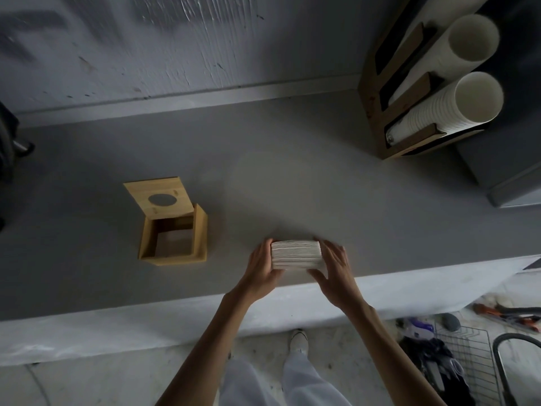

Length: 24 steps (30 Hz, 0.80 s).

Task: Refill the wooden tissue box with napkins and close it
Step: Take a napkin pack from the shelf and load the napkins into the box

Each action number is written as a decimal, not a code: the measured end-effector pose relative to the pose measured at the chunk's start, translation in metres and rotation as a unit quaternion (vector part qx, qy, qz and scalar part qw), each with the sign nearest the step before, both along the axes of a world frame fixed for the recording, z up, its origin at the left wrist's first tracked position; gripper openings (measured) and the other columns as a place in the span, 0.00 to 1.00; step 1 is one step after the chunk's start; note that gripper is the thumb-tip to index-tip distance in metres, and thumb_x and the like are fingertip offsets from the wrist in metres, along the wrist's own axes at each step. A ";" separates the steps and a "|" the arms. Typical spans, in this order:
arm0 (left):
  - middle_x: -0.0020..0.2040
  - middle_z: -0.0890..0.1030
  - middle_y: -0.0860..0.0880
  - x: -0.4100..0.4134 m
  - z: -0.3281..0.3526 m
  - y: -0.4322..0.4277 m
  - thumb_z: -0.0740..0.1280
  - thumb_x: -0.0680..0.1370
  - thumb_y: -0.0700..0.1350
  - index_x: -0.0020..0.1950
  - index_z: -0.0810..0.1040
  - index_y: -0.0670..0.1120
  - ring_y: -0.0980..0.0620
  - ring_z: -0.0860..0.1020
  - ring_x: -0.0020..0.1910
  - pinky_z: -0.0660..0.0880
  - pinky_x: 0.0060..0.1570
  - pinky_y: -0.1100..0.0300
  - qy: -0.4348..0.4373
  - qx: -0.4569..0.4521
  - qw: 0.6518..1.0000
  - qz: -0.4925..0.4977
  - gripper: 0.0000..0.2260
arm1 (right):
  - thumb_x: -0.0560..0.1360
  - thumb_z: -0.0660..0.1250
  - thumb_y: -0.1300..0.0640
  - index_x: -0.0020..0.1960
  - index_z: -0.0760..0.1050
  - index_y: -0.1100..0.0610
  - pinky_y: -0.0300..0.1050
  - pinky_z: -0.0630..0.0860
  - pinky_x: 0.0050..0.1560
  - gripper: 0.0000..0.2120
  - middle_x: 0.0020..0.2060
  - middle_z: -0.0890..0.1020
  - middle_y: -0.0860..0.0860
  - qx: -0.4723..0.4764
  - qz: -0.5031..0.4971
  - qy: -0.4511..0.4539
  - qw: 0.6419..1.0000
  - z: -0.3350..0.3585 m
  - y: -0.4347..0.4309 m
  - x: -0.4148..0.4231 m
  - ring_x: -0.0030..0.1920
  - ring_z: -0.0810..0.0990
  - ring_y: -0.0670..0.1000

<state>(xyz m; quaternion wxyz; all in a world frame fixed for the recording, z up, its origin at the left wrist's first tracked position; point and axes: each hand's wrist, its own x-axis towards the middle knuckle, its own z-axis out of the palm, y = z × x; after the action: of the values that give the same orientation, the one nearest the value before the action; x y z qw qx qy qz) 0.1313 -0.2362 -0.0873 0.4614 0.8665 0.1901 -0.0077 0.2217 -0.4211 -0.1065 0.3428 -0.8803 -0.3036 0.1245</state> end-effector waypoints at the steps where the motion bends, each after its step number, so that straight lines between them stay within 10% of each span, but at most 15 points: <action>1: 0.61 0.74 0.45 0.000 -0.001 -0.002 0.68 0.74 0.41 0.65 0.67 0.45 0.47 0.72 0.60 0.71 0.63 0.48 0.001 0.012 1.000 0.002 0.21 | 0.72 0.73 0.55 0.75 0.63 0.60 0.57 0.67 0.71 0.35 0.70 0.71 0.54 0.002 0.000 -0.010 1.000 -0.001 0.001 -0.003 0.71 0.64 0.56; 17: 0.62 0.73 0.46 -0.001 -0.004 -0.007 0.63 0.69 0.29 0.69 0.63 0.48 0.47 0.71 0.64 0.72 0.64 0.46 0.004 -0.043 0.999 0.026 0.30 | 0.77 0.66 0.46 0.76 0.58 0.60 0.62 0.61 0.72 0.35 0.72 0.69 0.53 -0.037 0.000 -0.039 0.999 -0.005 0.010 -0.011 0.74 0.59 0.52; 24: 0.64 0.73 0.45 -0.004 0.002 -0.005 0.60 0.80 0.36 0.69 0.64 0.48 0.50 0.72 0.65 0.71 0.66 0.55 0.006 -0.111 0.993 0.031 0.19 | 0.75 0.71 0.51 0.70 0.69 0.58 0.61 0.66 0.69 0.27 0.66 0.75 0.53 0.022 -0.047 0.036 0.998 0.003 0.007 -0.012 0.69 0.66 0.54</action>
<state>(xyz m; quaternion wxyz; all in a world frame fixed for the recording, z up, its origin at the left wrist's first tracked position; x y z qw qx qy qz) 0.1274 -0.2409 -0.0850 0.5539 0.8033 0.2180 -0.0194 0.2101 -0.4137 -0.1036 0.3779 -0.8807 -0.2525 0.1331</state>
